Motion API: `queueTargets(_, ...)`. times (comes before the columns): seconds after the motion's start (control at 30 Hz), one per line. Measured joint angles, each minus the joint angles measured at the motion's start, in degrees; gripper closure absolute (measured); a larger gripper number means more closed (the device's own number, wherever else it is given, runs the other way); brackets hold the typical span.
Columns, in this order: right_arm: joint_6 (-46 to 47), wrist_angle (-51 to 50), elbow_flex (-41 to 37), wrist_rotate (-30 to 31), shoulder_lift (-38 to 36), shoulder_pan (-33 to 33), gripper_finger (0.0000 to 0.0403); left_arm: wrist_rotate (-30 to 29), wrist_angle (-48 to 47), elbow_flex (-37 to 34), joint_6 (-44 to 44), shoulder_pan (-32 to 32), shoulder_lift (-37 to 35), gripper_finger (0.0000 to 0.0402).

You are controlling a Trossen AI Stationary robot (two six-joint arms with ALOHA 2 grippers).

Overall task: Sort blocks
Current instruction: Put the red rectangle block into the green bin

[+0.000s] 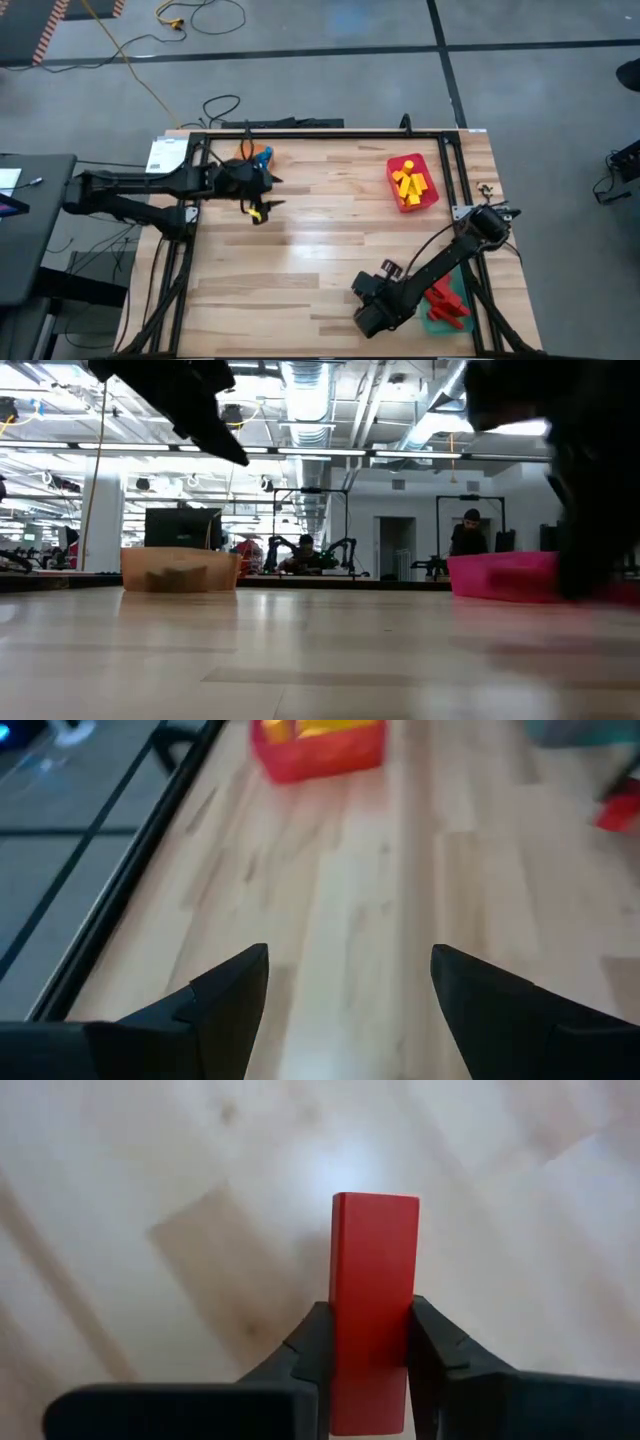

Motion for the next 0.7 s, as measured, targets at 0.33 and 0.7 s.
queueTargets(0.33, -0.5, -13.6, 0.0, 13.1, -9.2, -4.5, 0.0316, -0.1, 5.7, 0.0, 1.7, -8.7, 9.9, 0.0126)
queueTargets(0.7, -6.6, -27.5, -0.1, 17.0, -19.7, -16.1, 0.0316, -0.2, 11.2, 0.0, 2.2, -14.1, 21.7, 0.0126)
